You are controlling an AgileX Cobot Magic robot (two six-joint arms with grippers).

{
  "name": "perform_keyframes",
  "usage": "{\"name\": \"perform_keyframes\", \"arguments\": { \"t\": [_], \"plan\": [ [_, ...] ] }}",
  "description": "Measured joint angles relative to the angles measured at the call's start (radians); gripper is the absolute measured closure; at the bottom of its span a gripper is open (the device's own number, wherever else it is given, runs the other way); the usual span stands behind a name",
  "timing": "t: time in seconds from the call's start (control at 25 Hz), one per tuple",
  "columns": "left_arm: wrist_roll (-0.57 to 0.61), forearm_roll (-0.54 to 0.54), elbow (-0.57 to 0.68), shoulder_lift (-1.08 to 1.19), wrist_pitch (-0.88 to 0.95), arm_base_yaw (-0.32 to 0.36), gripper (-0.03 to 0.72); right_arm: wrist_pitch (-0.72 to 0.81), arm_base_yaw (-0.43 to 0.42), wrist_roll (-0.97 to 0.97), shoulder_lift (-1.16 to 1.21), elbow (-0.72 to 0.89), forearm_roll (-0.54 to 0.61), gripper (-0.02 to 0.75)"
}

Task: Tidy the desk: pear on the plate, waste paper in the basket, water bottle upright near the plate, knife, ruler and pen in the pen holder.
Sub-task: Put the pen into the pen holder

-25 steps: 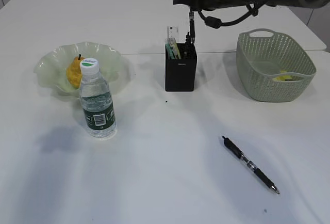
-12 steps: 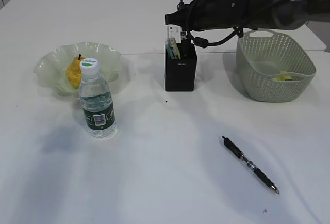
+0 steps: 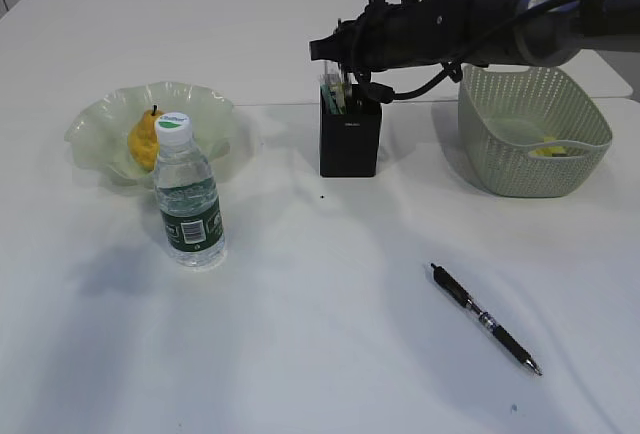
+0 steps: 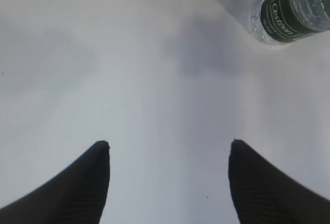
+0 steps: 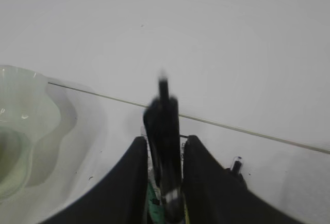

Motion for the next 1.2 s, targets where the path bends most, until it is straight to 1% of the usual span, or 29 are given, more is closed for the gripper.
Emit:
{"name": "perform_keyframes", "arguments": {
  "t": [0.16,0.2,0.36,0.52,0.76,0.96,1.12,1.2],
  "plan": [
    [0.000,0.000,0.000,0.000,0.000,0.000,0.178,0.002,0.000,-0.002,0.000,0.000,0.000,0.452],
    [0.000,0.000,0.000,0.000,0.000,0.000,0.178,0.004,0.000,-0.002,0.000,0.000,0.000,0.437],
    [0.000,0.000,0.000,0.000,0.000,0.000,0.178,0.014,0.000,-0.002,0.000,0.000,0.009,0.418],
    [0.000,0.000,0.000,0.000,0.000,0.000,0.178,0.074,0.000,-0.002,-0.040,0.000,0.021,0.413],
    [0.000,0.000,0.000,0.000,0.000,0.000,0.178,0.251,-0.004,-0.002,-0.134,0.000,0.007,0.412],
    [0.000,0.000,0.000,0.000,0.000,0.000,0.178,0.432,-0.004,0.001,-0.236,0.000,-0.068,0.412],
    [0.000,0.000,0.000,0.000,0.000,0.000,0.178,0.597,-0.004,0.068,-0.320,0.000,-0.148,0.412],
    [0.000,0.000,0.000,0.000,0.000,0.000,0.178,0.699,-0.004,0.104,-0.351,0.000,-0.207,0.412]
  ]
}}
